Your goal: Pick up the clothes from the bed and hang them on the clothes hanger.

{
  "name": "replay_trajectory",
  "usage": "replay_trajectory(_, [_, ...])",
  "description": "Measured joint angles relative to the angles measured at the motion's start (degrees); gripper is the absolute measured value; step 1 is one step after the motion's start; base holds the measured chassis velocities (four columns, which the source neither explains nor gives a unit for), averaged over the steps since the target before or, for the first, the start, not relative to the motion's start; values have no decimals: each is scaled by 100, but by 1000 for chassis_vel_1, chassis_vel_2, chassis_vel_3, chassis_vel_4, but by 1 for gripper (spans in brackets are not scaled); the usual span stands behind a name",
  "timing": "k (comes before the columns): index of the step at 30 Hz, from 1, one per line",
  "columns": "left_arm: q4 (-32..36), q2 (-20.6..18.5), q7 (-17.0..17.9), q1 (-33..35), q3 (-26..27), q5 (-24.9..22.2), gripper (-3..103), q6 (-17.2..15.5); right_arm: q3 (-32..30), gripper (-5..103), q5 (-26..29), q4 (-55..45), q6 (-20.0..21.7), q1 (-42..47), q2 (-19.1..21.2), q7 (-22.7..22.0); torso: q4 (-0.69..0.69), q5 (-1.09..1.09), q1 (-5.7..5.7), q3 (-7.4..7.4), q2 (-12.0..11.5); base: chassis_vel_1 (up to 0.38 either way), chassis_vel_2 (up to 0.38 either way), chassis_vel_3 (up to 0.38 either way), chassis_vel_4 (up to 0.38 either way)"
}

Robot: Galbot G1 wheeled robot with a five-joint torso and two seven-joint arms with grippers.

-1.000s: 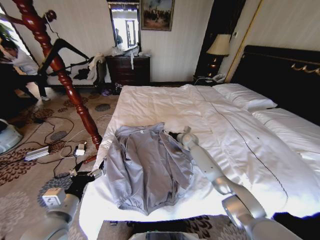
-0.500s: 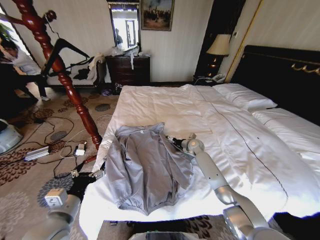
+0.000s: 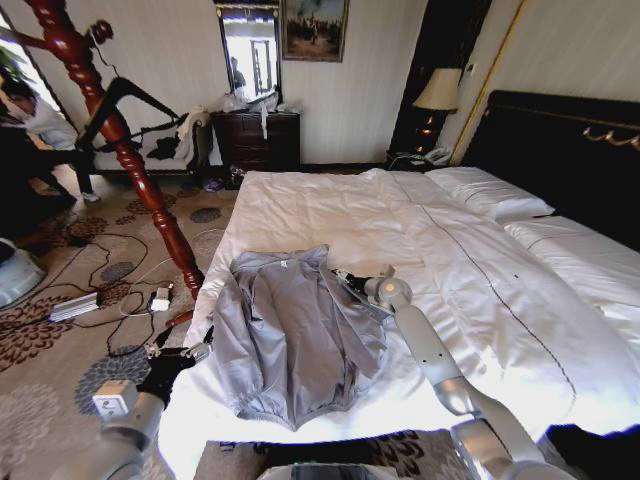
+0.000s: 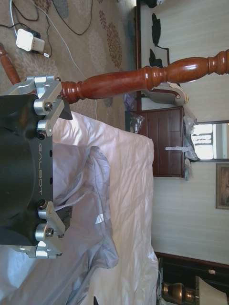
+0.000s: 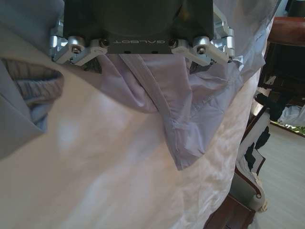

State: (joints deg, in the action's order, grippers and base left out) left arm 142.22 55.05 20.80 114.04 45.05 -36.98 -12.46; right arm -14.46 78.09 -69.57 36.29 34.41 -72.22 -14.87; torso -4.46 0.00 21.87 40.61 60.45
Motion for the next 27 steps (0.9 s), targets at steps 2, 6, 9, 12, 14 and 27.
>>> replay_trajectory(2, [9,11,0,10,-4,12,100,-1,-33,99,19,-24,18,31,-16,-20,-1,0,0,0,0,0,0,0,0])
replay_trajectory(6, [13,18,0,20,-24,38,100,0,-130,100,39,-185,48,77,-103,-70,-1,0,0,0,0,0,0,0,0])
replay_trajectory(9, [8,28,0,34,-33,55,100,0,-138,100,-265,-291,-71,65,-115,-14,1,0,0,0,0,0,0,0,0])
replay_trajectory(12, [17,30,-2,42,-35,57,100,0,-131,100,-242,-371,-68,40,-74,-14,-1,0,0,0,0,0,0,0,0])
replay_trajectory(14, [20,33,-2,46,-41,61,100,0,-107,100,-161,-434,-24,38,-30,-26,-1,-1,0,0,0,0,0,0,0])
replay_trajectory(27, [55,47,-12,132,-69,163,100,15,-97,97,-193,-224,112,154,-181,2,0,0,1,0,0,0,0,0,0])
